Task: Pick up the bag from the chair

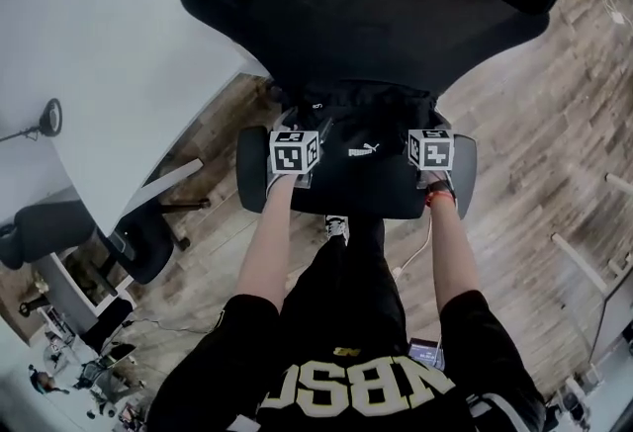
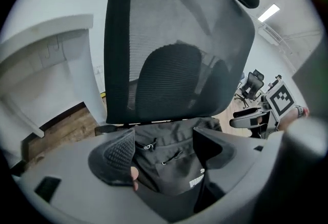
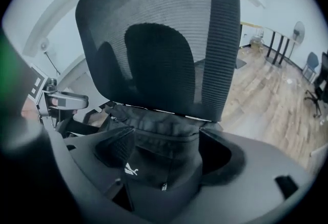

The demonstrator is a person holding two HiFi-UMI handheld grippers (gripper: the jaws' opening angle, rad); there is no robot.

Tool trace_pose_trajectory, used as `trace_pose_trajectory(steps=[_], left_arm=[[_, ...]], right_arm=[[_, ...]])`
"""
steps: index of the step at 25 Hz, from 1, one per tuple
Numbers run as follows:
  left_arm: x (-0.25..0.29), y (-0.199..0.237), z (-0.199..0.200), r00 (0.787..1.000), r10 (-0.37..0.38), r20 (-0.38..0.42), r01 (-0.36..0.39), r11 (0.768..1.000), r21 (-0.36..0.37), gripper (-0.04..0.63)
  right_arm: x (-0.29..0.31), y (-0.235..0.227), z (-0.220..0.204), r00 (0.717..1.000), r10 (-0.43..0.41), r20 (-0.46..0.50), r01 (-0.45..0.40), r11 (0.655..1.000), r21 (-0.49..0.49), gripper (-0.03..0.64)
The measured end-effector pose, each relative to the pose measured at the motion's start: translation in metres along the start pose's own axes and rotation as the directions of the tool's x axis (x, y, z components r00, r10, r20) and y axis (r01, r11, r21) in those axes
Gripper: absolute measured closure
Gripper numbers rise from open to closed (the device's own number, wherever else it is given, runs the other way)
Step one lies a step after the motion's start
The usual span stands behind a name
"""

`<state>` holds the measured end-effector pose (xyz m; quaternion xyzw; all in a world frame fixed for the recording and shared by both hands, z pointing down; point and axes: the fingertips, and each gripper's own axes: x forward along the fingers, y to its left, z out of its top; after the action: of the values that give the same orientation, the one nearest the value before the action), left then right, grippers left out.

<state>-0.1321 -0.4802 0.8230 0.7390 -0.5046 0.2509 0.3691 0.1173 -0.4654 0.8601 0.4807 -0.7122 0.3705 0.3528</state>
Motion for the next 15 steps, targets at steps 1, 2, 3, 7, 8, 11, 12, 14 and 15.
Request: trace_pose_trajectory(steps=[1, 2, 3, 7, 8, 11, 12, 14, 15], left_arm=[[0.009, 0.008, -0.006, 1.0, 0.004, -0.016, -0.004, 1.0, -0.008, 0.238], [0.018, 0.015, -0.013, 0.999, 0.009, -0.033, -0.009, 1.0, -0.017, 0.236], [0.026, 0.021, -0.021, 0.999, 0.015, -0.052, -0.017, 0.999, -0.029, 0.236], [0.056, 0.038, -0.046, 0.994, 0.044, -0.099, -0.049, 0.997, -0.054, 0.236], [0.064, 0.042, -0.052, 0.993, 0.048, -0.108, -0.055, 0.997, -0.058, 0.236], [0.081, 0.053, -0.07, 0.988, 0.054, -0.143, -0.064, 0.995, -0.073, 0.236], [0.086, 0.056, -0.076, 0.986, 0.055, -0.158, -0.067, 0.995, -0.072, 0.236], [0.097, 0.059, -0.087, 0.982, 0.07, -0.177, -0.081, 0.995, -0.052, 0.236], [0.101, 0.061, -0.09, 0.98, 0.084, -0.178, -0.093, 0.995, -0.043, 0.236]], right_arm=[[0.009, -0.004, -0.005, 1.0, -0.004, -0.011, 0.004, 1.0, 0.011, 0.239], [0.018, -0.008, -0.01, 1.0, -0.006, -0.02, 0.007, 1.0, 0.026, 0.238], [0.026, -0.012, -0.015, 1.0, -0.007, -0.024, 0.008, 0.999, 0.042, 0.238], [0.055, -0.028, -0.03, 1.0, -0.018, -0.018, 0.02, 0.996, 0.081, 0.232], [0.061, -0.032, -0.034, 0.999, -0.03, -0.017, 0.031, 0.996, 0.087, 0.23], [0.078, -0.036, -0.042, 0.998, -0.063, -0.003, 0.063, 0.993, 0.098, 0.23], [0.083, -0.037, -0.044, 0.998, -0.066, -0.001, 0.065, 0.993, 0.095, 0.23], [0.092, -0.04, -0.048, 0.998, -0.062, -0.001, 0.062, 0.994, 0.092, 0.23], [0.096, -0.042, -0.05, 0.998, -0.058, 0.0, 0.058, 0.994, 0.097, 0.23]])
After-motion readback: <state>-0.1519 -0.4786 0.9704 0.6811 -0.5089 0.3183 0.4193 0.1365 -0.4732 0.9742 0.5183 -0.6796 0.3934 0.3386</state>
